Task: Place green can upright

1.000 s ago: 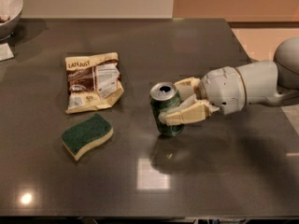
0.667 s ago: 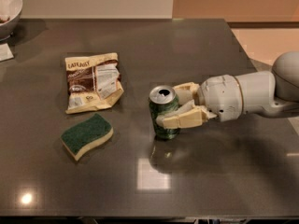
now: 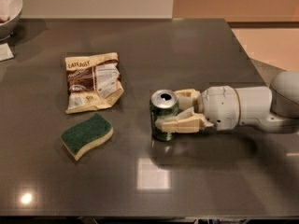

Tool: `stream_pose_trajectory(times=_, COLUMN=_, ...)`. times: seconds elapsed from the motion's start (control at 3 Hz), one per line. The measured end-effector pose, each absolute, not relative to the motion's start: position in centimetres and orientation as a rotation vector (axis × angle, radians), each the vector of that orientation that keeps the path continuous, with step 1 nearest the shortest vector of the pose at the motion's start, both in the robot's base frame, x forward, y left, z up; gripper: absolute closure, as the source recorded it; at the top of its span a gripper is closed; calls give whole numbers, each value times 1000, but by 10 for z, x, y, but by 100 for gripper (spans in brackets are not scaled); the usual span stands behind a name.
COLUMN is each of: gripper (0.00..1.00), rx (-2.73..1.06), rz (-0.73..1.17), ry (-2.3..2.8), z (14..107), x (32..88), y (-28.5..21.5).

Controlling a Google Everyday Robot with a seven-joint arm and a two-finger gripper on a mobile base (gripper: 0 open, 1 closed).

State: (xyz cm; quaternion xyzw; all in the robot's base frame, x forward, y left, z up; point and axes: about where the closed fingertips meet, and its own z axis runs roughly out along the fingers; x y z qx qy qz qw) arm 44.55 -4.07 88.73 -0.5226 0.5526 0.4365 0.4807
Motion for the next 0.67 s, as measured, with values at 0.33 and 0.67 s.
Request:
stream_pose_trajectory(times=0.33, gripper=82, rx=-1253, rz=1056, ry=1300, z=883, x=449, y=-42)
stream_pose_trajectory(times=0.67, gripper=59, rx=-1225, rz=1070, ry=1276, z=880, x=453, y=-45)
